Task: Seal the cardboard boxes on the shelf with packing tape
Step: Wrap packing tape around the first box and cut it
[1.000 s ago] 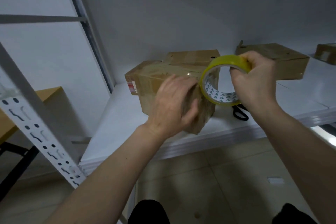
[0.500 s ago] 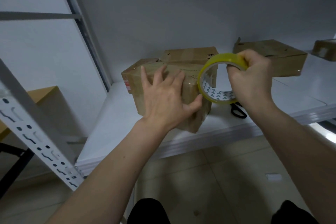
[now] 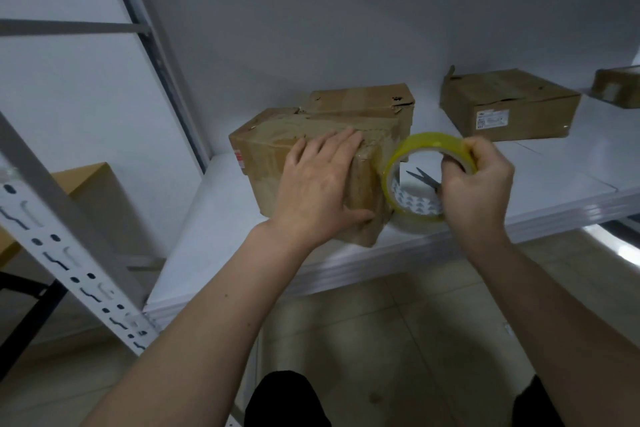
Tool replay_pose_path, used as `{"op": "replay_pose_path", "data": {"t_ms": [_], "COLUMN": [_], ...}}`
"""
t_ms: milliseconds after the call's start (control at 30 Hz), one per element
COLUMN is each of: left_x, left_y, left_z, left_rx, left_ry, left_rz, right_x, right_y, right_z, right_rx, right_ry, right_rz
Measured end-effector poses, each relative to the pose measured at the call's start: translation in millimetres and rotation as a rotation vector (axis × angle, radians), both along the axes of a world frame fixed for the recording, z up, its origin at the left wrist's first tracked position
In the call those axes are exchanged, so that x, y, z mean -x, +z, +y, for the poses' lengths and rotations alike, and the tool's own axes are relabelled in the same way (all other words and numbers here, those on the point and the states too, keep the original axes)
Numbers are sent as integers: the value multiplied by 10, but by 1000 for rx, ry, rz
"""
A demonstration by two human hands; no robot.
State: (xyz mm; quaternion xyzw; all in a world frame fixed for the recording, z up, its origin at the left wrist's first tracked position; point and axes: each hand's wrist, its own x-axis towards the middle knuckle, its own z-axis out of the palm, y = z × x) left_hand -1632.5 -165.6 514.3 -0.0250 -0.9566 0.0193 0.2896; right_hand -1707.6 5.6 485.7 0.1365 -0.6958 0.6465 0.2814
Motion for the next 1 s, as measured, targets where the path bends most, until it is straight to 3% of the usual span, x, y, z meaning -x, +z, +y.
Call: {"op": "replay_pose_path", "data": {"t_ms": [133,233,367,467,600,733,867,1000], "left_x": [-45,-26,167,236,236,284,345,339], "left_y": [28,169,316,302,312,412,499,581], "left_z": [-48,10,104,131,24,-186,-295,-313], "left_rx": [41,-134,-227,-433,-456,-522,-502,-525], "left_ry": [-11,42,255,264,288,366,398,390], "left_rz": [-24,-47,-153,-211,-174,-133,-139,-128], "right_x": [-64,-30,6,11,15,-59,-104,-255], "right_y": [-299,-280,-224,-186,-146,-70,-35,-82], "right_z": [-53,-57,-25,5,-24,-258,-611,-885], "right_rx": [-36,-38,-77,-111,-125,190,705,848], "right_ry": [0,25,38,33,84,195,405,586], "right_rz": [-41,-67,-61,-66,-125,-304,-695,-838]}}
